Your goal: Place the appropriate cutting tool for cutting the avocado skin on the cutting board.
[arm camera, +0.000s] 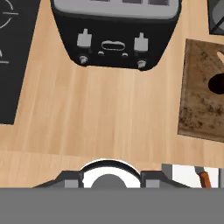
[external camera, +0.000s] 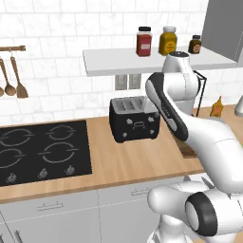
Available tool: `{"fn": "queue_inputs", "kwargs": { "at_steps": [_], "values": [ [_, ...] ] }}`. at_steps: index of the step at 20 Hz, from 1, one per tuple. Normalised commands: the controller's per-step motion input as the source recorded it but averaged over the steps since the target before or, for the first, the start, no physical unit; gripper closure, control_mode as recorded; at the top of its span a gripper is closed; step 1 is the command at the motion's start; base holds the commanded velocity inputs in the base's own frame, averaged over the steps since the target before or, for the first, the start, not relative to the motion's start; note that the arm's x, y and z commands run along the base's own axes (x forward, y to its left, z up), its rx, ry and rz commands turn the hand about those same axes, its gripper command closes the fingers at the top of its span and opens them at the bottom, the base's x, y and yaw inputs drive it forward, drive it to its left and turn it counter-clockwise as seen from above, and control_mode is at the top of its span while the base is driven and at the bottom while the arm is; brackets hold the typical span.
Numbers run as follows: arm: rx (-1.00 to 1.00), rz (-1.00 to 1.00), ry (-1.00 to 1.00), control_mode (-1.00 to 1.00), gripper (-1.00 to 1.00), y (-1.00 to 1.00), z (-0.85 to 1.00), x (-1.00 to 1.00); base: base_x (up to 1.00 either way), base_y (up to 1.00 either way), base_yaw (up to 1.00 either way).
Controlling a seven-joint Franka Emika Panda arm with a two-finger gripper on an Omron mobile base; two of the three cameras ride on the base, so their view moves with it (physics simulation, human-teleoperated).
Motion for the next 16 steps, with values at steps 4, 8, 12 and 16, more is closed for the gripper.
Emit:
{"fn": "queue_inputs", "kwargs": {
  "at_steps": [4, 8, 12, 16],
  "values": [
    [0.0, 0.0, -0.01, -1.0, -1.0, -0.04, -0.01, -0.35, 0.0, 0.0, 0.0],
    [0.12, -0.07, -0.08, -1.0, -1.0, -0.83, -0.25, -0.98, 0.0, 0.0, 0.0],
    [0.29, -0.16, 0.13, -1.0, -1.0, -1.0, -0.18, -0.76, 0.0, 0.0, 0.0],
    [0.24, -0.17, 0.16, -1.0, -1.0, -1.0, -0.37, -0.69, 0.0, 0.0, 0.0]
  ]
}}
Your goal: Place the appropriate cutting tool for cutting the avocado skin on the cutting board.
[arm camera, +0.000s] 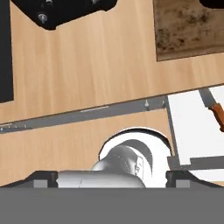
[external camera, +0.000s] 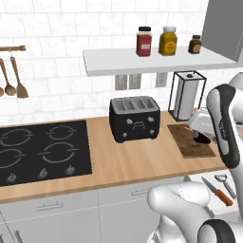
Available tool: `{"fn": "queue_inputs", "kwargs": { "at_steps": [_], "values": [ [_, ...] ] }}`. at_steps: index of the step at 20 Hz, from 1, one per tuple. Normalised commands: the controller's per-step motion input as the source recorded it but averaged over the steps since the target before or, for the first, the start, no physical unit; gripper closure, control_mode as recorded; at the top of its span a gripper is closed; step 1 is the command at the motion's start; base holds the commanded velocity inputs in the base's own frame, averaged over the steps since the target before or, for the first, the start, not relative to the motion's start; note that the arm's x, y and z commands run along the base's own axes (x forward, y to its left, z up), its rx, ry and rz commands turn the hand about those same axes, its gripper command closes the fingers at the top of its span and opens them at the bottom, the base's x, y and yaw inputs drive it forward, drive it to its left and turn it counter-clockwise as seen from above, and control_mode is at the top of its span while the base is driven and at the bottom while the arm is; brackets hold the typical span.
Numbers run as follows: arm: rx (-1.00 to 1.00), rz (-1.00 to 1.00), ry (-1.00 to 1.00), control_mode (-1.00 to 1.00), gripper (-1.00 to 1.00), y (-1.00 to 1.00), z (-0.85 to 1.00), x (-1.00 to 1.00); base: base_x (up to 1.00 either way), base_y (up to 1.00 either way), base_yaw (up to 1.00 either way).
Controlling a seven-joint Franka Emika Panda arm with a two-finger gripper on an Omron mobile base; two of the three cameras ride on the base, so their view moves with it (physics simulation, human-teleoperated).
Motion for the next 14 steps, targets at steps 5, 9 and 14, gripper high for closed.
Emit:
{"fn": "queue_inputs", "kwargs": {
  "at_steps": [5, 9, 14],
  "values": [
    [0.14, -0.15, 0.07, -1.0, -1.0, -1.0, -0.44, -0.67, 0.0, 0.0, 0.0],
    [0.04, -0.14, 0.02, -1.0, -1.0, -1.0, -0.36, -0.55, 0.0, 0.0, 0.0],
    [-0.03, -0.07, 0.03, -1.0, -1.0, -0.71, -0.51, -0.21, 0.0, 0.0, 0.0]
  ]
}}
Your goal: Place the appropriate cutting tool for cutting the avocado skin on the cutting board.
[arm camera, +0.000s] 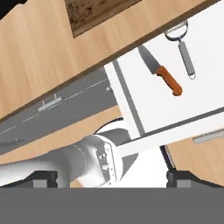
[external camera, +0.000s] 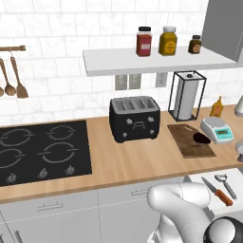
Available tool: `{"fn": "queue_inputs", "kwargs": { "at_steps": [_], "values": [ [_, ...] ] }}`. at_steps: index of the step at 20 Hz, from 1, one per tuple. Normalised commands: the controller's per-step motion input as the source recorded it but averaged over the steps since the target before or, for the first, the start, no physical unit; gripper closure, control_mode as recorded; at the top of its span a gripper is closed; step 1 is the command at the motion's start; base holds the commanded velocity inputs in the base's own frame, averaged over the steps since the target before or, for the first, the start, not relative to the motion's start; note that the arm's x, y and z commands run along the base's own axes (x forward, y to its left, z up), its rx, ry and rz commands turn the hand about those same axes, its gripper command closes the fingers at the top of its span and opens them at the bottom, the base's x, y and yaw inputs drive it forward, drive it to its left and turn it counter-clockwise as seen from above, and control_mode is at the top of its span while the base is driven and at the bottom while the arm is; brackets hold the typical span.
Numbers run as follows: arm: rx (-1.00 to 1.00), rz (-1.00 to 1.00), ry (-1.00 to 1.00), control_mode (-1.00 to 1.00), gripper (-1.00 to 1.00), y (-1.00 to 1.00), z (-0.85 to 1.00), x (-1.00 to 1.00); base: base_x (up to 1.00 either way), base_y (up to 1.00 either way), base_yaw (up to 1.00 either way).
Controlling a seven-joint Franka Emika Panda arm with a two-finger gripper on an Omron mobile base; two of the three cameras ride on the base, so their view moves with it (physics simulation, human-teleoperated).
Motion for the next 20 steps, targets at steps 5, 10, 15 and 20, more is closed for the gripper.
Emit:
{"fn": "queue_inputs", "kwargs": {
  "at_steps": [5, 10, 15, 20],
  "values": [
    [-0.08, 0.0, 0.04, -1.0, -1.0, -0.57, -0.59, 0.0, 0.0, 0.0, 0.0],
    [-0.08, 0.01, 0.1, -1.0, -1.0, -0.59, -0.65, 0.0, 0.0, 0.0, 0.0],
    [-0.04, 0.02, 0.17, -1.0, -1.0, -0.38, -0.56, 0.05, 0.0, 0.0, 0.0],
    [0.0, 0.1, 0.11, -1.0, -1.0, -0.26, -0.64, 0.22, 0.0, 0.0, 0.0]
  ]
}}
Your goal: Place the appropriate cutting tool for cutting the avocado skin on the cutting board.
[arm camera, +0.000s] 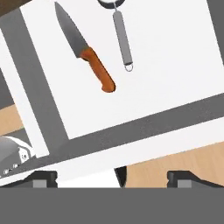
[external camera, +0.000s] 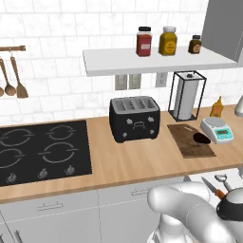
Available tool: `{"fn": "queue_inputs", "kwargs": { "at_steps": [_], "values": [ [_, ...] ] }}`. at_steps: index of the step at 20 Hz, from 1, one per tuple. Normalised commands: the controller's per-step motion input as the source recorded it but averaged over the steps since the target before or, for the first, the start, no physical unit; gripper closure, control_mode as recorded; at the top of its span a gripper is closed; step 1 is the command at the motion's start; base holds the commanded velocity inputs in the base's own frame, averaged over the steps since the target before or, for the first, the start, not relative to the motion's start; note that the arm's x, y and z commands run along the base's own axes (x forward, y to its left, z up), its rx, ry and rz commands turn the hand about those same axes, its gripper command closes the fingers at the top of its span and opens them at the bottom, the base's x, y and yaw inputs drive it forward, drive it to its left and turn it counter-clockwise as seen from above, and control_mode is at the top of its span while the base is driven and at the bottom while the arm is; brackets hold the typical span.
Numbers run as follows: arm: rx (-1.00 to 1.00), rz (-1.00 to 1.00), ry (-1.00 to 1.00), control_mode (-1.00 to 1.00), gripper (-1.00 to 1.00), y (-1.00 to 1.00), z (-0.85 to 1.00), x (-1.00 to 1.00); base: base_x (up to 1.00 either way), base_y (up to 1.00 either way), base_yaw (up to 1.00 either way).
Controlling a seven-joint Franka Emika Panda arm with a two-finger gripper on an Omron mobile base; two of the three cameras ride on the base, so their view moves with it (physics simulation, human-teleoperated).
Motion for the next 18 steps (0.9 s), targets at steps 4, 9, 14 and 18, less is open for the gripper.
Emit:
{"fn": "queue_inputs", "kwargs": {
  "at_steps": [4, 9, 14, 18],
  "values": [
    [0.0, 0.19, 0.03, -1.0, -1.0, -0.03, -0.57, 0.22, 0.0, 0.0, 0.0],
    [0.0, 0.21, 0.02, -1.0, -1.0, -0.05, -0.53, 0.26, 0.0, 0.0, 0.0],
    [0.0, 0.16, 0.02, -1.0, -1.0, 0.0, -0.7, 0.13, 0.0, 0.0, 0.0],
    [0.0, 0.07, 0.0, -1.0, -1.0, 0.07, -0.73, 0.0, 0.0, 0.0, 0.0]
  ]
}}
